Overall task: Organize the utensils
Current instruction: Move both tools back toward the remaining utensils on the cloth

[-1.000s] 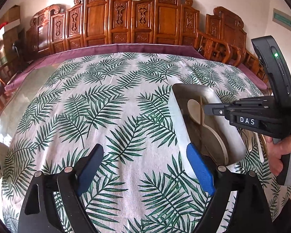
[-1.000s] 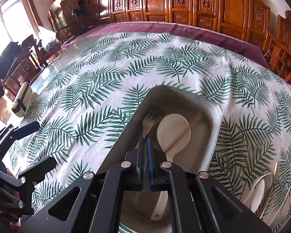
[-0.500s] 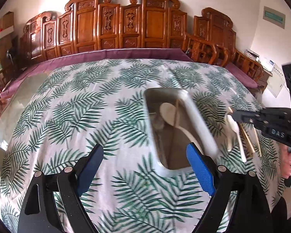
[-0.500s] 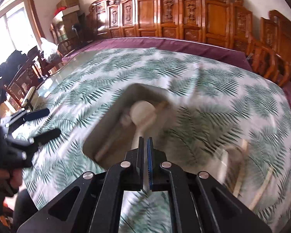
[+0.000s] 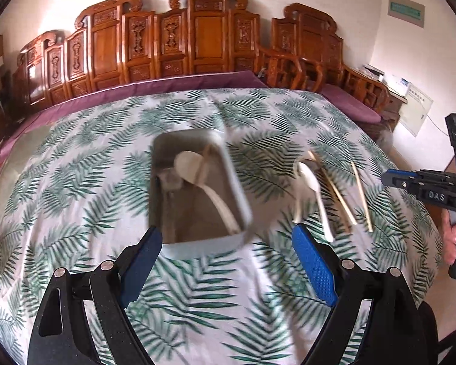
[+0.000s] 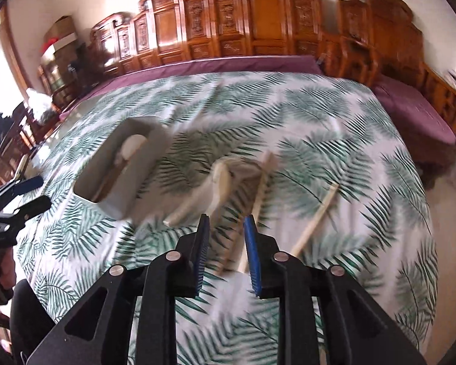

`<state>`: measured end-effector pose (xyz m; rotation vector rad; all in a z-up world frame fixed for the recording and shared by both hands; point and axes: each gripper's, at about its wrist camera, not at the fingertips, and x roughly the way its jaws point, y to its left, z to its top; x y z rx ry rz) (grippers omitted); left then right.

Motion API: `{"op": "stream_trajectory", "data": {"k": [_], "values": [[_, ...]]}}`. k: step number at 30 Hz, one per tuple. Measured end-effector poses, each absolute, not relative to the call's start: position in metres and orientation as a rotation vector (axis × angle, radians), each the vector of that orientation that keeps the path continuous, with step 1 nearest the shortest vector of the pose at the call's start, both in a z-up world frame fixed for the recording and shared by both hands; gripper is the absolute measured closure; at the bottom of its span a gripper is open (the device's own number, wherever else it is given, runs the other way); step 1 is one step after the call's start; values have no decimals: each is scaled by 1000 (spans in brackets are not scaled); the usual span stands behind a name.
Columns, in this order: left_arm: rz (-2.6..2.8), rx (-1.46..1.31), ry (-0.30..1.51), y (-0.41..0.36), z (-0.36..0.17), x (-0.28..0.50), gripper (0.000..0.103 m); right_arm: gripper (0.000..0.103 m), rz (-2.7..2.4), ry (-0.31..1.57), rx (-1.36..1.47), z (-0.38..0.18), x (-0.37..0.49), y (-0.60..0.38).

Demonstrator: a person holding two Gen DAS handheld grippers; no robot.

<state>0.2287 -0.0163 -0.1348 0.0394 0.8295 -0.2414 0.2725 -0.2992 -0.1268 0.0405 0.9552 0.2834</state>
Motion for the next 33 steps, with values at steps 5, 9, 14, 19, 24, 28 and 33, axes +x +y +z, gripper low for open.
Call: {"op": "stream_trajectory", "data": {"k": [5,9,14,19,24,28,33], "values": [[-288,70,848,-49,-143,229,19,68,222,988,54,-146,276,-331],[-317,88,857,-71,-151,236,19,68,189,1038,75,-168,290,-349],[-334,91,889,-91,-164,255,19,68,175,1095,121,-191,310,-355],[-342,108,904,-107,-169,273,19,68,174,1124,83,-202,326,-343],[-350,132,928,-122,-178,294,19,68,154,1130,-2,-211,332,-331],[-353,157,945,-132,-185,307,19,68,157,1141,-36,-216,336,-326],[-382,180,952,-148,-187,318,22,71,141,1151,-43,-222,339,-331]]}}
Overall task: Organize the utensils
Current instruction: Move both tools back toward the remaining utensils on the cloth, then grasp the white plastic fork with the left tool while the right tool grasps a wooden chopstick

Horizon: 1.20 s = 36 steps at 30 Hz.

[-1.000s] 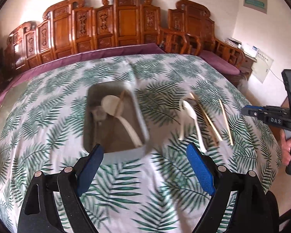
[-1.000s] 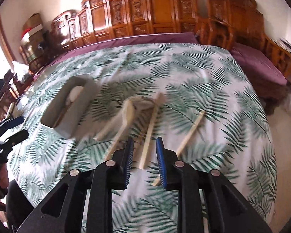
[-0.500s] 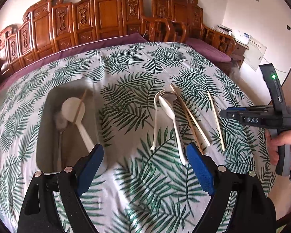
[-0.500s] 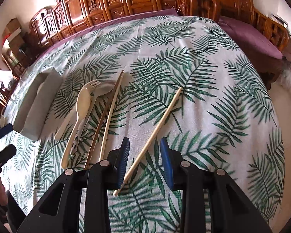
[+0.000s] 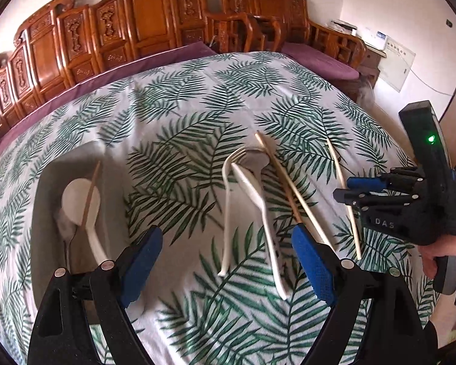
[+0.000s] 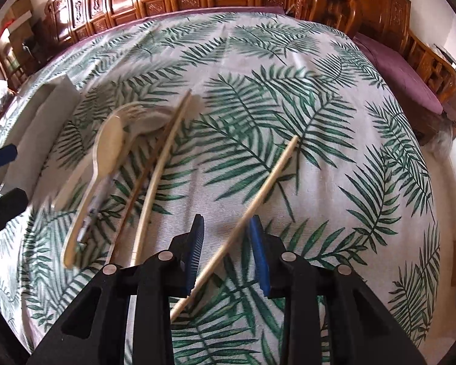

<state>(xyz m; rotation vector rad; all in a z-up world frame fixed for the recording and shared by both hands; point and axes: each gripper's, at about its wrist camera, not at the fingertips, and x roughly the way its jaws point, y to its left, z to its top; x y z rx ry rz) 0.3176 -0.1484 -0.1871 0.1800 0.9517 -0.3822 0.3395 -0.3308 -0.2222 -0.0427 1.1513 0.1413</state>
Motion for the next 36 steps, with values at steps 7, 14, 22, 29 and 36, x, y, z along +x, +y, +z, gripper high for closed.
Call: {"op": "stream_trajectory", "data": {"k": [7,14,22,29,36], "values": [[-391,199,1018,-159,-208,336,42,90,161,1130,-59,-224,337,-341],[-383,225,1053,-167,-224,353,57,90,173,1103,-93,-225,334,-340],[-380,219,1060,-171,-231,367,64,90,177,1081,-101,-224,332,-340],[-389,228,1074,-176,-240,369,83,92,202,1076,-104,-224,329,-340],[-382,224,1061,-174,-241,370,91,95,216,1079,-123,-224,329,-336]]}}
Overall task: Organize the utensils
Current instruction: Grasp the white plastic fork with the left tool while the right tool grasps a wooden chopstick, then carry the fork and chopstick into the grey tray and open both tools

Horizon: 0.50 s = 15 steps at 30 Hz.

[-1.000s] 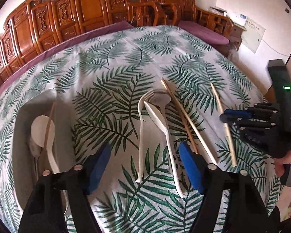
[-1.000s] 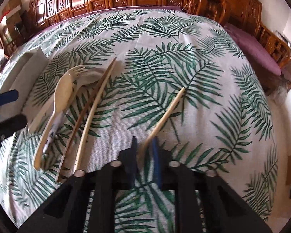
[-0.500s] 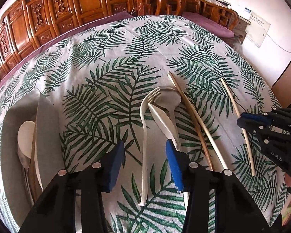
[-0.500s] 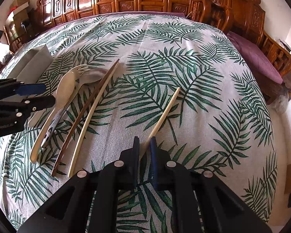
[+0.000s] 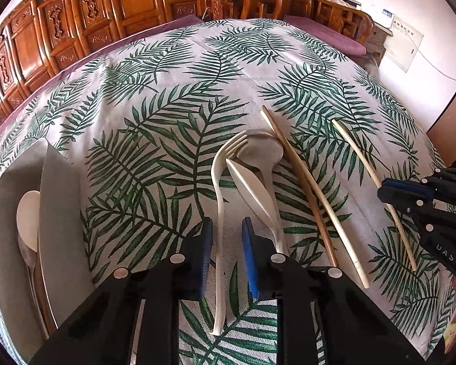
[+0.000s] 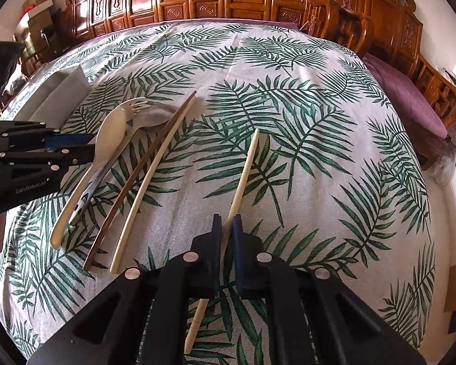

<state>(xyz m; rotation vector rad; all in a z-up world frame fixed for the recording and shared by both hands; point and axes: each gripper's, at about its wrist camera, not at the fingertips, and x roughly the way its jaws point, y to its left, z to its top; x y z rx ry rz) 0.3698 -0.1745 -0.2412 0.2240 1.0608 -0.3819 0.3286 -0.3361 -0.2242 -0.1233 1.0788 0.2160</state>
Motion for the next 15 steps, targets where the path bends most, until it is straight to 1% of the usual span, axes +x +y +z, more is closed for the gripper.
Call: {"op": "stream_trajectory", "data": {"k": [2,7,15], "values": [[-379,220,1061,-173,-242,370,100,95,215,1078,-127,-224,329,-335],[-377,217,1037,-167,-235,363,100,97,211,1080,-130,-224,327,-337],[-390,183,962,-152,-201,344,100,97,195,1078,-115,-218,324,-341]]}}
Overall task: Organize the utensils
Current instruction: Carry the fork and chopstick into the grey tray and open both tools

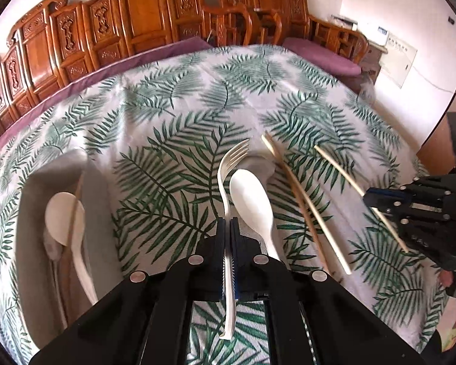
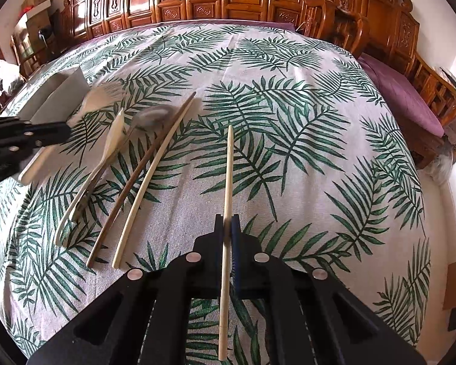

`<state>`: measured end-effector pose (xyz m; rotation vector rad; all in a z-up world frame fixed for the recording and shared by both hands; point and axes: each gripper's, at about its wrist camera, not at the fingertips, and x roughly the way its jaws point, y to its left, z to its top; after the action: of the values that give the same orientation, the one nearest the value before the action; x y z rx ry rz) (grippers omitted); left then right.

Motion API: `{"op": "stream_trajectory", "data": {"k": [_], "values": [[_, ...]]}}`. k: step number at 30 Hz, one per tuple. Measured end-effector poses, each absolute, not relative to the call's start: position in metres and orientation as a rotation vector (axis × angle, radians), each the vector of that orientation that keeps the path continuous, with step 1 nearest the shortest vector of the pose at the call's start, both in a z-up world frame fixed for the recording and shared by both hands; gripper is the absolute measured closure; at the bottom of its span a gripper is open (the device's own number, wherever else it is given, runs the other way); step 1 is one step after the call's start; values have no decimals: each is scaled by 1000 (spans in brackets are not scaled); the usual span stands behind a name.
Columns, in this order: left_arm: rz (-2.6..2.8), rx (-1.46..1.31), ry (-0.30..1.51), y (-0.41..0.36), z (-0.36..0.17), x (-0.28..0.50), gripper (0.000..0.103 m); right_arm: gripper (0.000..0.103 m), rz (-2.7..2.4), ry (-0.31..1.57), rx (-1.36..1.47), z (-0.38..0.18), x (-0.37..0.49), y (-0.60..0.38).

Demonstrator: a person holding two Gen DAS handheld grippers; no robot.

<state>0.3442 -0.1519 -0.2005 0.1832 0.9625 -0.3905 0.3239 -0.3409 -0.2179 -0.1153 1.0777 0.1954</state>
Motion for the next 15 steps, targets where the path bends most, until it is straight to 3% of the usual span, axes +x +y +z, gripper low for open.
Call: {"op": "stream_trajectory", "data": {"k": [15], "values": [[-347,183,887,-115,-157,333,100,97,250,1033,-109,-185,320,-303]]}}
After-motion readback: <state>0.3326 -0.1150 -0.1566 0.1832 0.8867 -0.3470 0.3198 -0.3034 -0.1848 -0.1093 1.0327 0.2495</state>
